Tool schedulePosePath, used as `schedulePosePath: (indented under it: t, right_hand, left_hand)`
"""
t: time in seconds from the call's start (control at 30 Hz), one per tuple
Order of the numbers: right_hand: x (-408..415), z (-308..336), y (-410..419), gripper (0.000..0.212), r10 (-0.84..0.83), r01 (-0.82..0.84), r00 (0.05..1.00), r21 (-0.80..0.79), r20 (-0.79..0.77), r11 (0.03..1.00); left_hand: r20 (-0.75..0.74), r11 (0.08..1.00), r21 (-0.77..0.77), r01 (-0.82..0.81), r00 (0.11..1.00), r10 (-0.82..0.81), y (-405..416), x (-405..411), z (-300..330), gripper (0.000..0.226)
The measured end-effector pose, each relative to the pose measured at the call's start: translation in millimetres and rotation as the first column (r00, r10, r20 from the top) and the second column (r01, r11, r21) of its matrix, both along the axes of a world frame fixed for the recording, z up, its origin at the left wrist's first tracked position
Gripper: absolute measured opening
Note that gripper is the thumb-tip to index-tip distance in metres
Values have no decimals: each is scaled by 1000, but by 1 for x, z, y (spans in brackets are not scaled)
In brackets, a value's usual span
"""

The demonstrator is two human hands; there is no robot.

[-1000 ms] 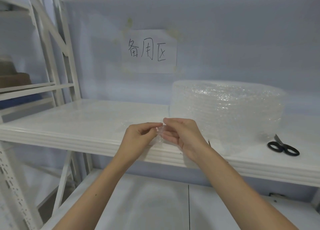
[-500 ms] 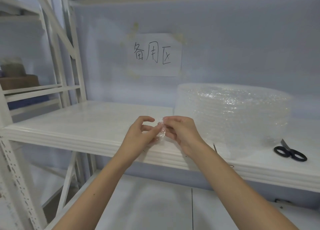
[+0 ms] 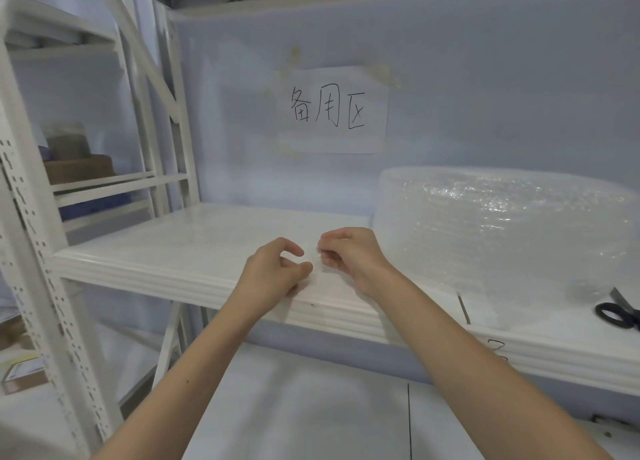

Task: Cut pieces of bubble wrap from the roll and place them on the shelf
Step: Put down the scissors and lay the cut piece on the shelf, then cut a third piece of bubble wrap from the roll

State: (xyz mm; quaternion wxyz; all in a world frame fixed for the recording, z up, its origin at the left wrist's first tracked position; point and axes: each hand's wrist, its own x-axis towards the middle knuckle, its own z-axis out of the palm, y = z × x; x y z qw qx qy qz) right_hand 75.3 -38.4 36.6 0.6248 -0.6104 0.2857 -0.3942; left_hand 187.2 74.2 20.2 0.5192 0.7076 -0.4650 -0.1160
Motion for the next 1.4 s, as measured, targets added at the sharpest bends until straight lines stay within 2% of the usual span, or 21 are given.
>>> schedulePosePath:
  t: [0.17,0.27,0.37,0.43,0.6,0.73,0.83,0.9,0.97,1.03,1.13,1.2,1.27,1.4]
  right_hand:
    - [22,-10,-9,9,-54,52,995,-37,-79,998]
    - [27,-18,-11,15,-149,104,966,-211,-210,972]
    - [26,-20,-8,26,-228,88,924,-408,-308,909]
    - [22,-20,-7,30,-273,104,914,-478,-299,872]
    - [-17,-9,10,25,-363,123,889,-619,-278,776]
    - [-83,-2,47,16,-378,115,893,-688,-244,716]
    - [-143,1,69,18,-467,211,862,-694,-200,688]
    - [-183,7,72,20,-628,339,770,-762,-111,551]
    - [-223,12,64,17,-798,444,601,-814,-41,376]
    - [-260,16,48,15,-901,463,423,-833,-92,303]
    - [-302,10,20,20,-931,388,181,-847,-318,364]
    - [-313,3,5,26,-885,333,99,-822,-456,461]
    - [-317,-3,-6,34,-833,301,84,-783,-547,544]
    - [-319,1,-13,33,-793,323,95,-735,-602,596]
  left_hand:
    - [95,994,15,-111,989,110,9,16,-2,12]
    - [106,988,-2,-153,983,152,12,18,-1,5]
    - [104,989,-15,-150,983,151,13,17,0,7]
    - [94,990,-24,-139,986,141,13,14,0,9]
    - [66,994,-43,-99,993,101,9,0,1,12]
    - [12,998,-58,-5,1000,6,-2,-25,-1,14]
    - [-33,992,-72,103,994,-106,-12,-55,-1,15]
    - [-42,981,-81,176,983,-180,-20,-76,-1,13]
    - [-59,960,-91,267,960,-272,-28,-98,0,11]
    - [-75,926,-92,367,924,-374,-34,-119,0,10]
    - [-90,867,-86,490,863,-497,-43,-148,0,11]
    - [-92,842,-76,534,837,-539,-47,-164,0,13]
    - [-76,833,-48,551,830,-553,-52,-176,0,18]
    - [-26,832,-24,554,832,-554,-58,-191,-2,16]
